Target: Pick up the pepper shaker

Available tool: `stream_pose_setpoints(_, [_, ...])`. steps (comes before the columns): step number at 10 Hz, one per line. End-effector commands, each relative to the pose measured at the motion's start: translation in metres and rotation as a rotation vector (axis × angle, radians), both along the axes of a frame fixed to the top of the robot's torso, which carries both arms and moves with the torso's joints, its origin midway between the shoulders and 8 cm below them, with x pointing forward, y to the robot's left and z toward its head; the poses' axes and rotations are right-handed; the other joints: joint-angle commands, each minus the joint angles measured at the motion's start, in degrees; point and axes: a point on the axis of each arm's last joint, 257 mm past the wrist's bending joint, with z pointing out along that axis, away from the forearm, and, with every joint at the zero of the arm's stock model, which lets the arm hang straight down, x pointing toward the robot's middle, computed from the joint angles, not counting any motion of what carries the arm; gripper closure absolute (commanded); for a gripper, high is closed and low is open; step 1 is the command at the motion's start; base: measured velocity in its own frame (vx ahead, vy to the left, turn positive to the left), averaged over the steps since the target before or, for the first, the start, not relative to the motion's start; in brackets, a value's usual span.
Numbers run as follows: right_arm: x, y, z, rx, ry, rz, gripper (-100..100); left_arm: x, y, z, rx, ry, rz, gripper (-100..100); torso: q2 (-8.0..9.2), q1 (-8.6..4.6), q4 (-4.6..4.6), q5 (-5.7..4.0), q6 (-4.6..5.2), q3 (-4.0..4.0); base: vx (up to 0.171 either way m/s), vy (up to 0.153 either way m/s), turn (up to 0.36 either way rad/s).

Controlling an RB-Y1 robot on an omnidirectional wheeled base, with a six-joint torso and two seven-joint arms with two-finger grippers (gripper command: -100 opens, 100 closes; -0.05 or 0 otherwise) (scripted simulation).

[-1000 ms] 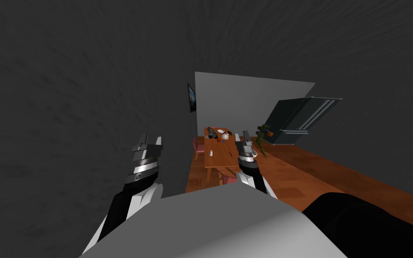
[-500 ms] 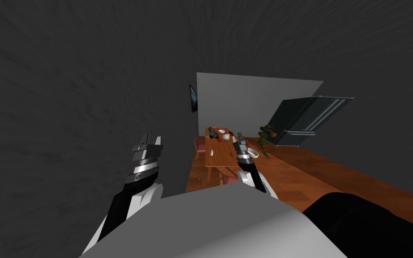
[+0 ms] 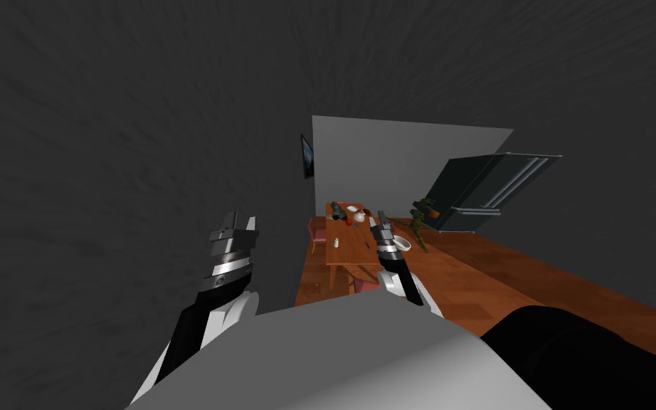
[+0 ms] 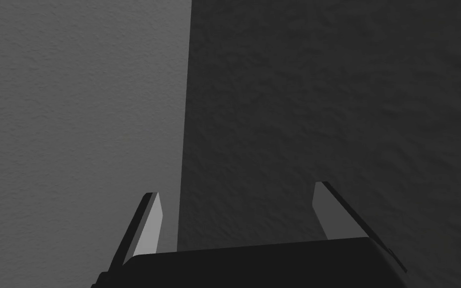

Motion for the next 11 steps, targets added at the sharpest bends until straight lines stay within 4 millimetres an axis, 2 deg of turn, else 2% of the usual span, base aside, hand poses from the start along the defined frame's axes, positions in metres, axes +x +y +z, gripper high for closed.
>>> stream_pose_setpoints(1, [0.000,0.000,0.000,0.000,0.000,0.000,-100,0.000,0.000,0.000,0.000,0.000,0.000,0,0.00,0.00,0.00,0.00,0.00,0.00,0.007,0.003,-0.024])
stream_pose_setpoints(3, [0.000,0.000,0.000,0.000,0.000,0.000,-100,0.000,0.000,0.000,0.000,0.000,0.000,0,-0.03,0.01,-0.01,0.00,0.00,-0.02,0.000,0.000,0.000])
stream_pose_setpoints(7, [0.034,-0.020,-0.035,0.119,0.103,0.019,-100,0.000,0.000,0.000,0.000,0.000,0.000,0,0.07,-0.02,0.01,0.00,-0.01,0.04,-0.027,-0.003,0.026])
stream_pose_setpoints(8, [0.034,-0.020,-0.035,0.119,0.103,0.019,-100,0.000,0.000,0.000,0.000,0.000,0.000,0,0.05,-0.02,0.01,0.00,0.00,0.03,-0.013,-0.001,0.006])
stream_pose_setpoints(10, [0.053,-0.029,-0.054,0.188,0.156,0.033,-100,0.000,0.000,0.000,0.000,0.000,0.000,0,0.00,-0.01,0.00,0.00,0.00,0.00,-0.008,-0.002,0.017])
stream_pose_setpoints(11, [0.054,-0.030,-0.059,0.190,0.165,0.031,-100,0.000,0.000,0.000,0.000,0.000,0.000,0,-0.02,-0.02,-0.01,-0.01,-0.01,-0.01,-0.010,-0.001,0.008])
